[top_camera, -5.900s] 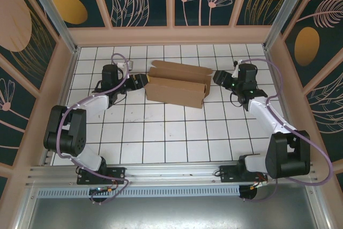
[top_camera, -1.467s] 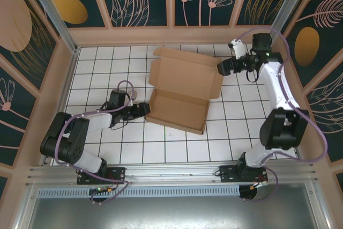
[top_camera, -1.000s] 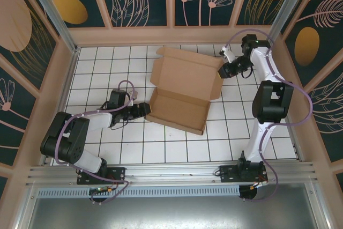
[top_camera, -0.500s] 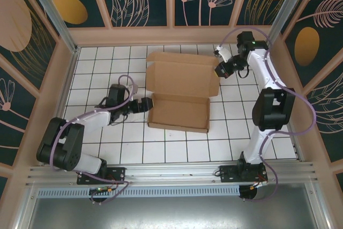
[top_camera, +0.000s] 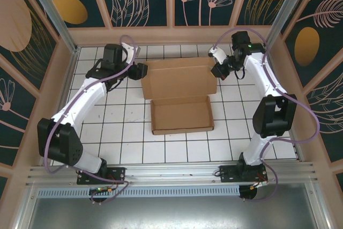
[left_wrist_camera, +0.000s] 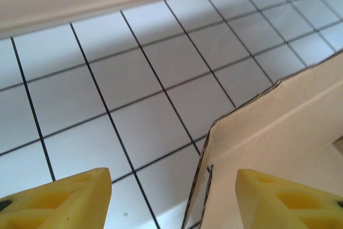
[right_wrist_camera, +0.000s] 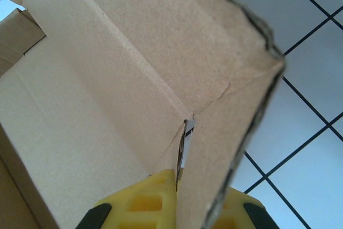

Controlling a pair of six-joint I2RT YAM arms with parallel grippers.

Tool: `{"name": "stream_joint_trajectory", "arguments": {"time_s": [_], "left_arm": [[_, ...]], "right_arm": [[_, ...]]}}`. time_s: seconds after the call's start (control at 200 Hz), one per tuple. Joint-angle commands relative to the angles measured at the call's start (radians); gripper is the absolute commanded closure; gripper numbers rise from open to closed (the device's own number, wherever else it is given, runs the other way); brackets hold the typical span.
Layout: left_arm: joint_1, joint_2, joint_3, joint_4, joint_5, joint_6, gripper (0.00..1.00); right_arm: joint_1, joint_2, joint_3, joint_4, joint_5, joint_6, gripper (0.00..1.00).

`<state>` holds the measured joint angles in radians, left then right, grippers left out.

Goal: Fold the paper box

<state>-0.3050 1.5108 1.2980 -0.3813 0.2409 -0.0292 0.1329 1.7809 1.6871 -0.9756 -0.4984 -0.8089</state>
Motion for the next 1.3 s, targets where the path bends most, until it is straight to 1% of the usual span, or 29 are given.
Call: {"name": "stream_joint_trajectory", "arguments": {"time_s": [0.0,0.075,0.13,0.225,0.28,0.36,0.405,0.515,0.581,0.641,0.731,0.826,0.871,0.911,0.946,1.051,1.116,1.181,1.226,1.296], "left_arm": [[0.001,0.029,0.032,-0.157,0.027,0.073,0.36],[0.001,0.049,0.038,-0.168,0.037,0.08,0.34],[0.001,0.065,0.045,-0.178,0.043,0.082,0.37],[0.0,0.08,0.055,-0.197,0.045,0.083,0.51],[0.0,0.08,0.056,-0.2,0.056,0.086,0.57],[0.001,0.08,0.058,-0.2,0.061,0.086,0.73],[0.0,0.08,0.057,-0.197,0.061,0.084,0.8],[0.0,0.079,0.063,-0.178,0.082,0.07,0.9],[0.001,0.075,0.066,-0.147,0.09,0.054,0.95],[0.0,0.072,0.066,-0.107,0.094,0.035,1.0],[-0.001,0.071,0.068,-0.032,0.089,-0.009,1.0],[-0.002,0.07,0.052,0.075,0.1,-0.068,1.0],[-0.003,0.069,0.035,0.134,0.124,-0.098,1.0],[-0.004,0.069,0.024,0.186,0.159,-0.126,1.0],[-0.01,0.069,0.009,0.233,0.169,-0.152,1.0],[-0.052,0.079,-0.002,0.309,0.12,-0.163,1.0],[-0.073,0.086,-0.019,0.352,0.098,-0.166,1.0],[-0.087,0.082,-0.052,0.412,0.072,-0.182,1.0],[-0.096,0.077,-0.078,0.452,0.055,-0.188,1.0],[-0.105,0.074,-0.111,0.501,0.034,-0.19,1.0]], "right_arm": [[0.001,-0.045,0.036,-0.009,0.011,-0.031,1.0],[0.001,-0.047,0.038,-0.008,-0.005,-0.036,1.0],[0.001,-0.045,0.043,-0.008,-0.008,-0.038,1.0],[0.001,-0.037,0.053,-0.018,-0.002,-0.038,1.0],[0.002,-0.035,0.057,-0.02,0.0,-0.037,1.0],[0.001,-0.035,0.063,-0.013,-0.003,-0.032,1.0],[0.001,-0.035,0.067,-0.009,-0.008,-0.022,1.0],[0.004,-0.046,0.065,0.028,-0.019,0.035,1.0],[0.006,-0.067,0.044,0.087,-0.007,0.116,1.0],[0.015,-0.089,0.014,0.171,0.036,0.218,1.0],[0.046,-0.136,-0.061,0.312,0.131,0.367,1.0],[0.089,-0.227,-0.217,0.509,0.263,0.509,1.0],[0.111,-0.269,-0.291,0.602,0.33,0.58,1.0],[0.128,-0.301,-0.349,0.672,0.361,0.635,1.0],[0.139,-0.321,-0.395,0.733,0.386,0.7,1.0],[0.167,-0.352,-0.478,0.821,0.465,0.864,1.0],[0.199,-0.368,-0.535,0.89,0.555,0.929,1.0],[0.22,-0.38,-0.585,0.954,0.607,0.978,1.0],[0.232,-0.388,-0.616,1.0,0.675,1.025,1.0],[0.248,-0.395,-0.664,1.078,0.745,1.089,1.0]]}}
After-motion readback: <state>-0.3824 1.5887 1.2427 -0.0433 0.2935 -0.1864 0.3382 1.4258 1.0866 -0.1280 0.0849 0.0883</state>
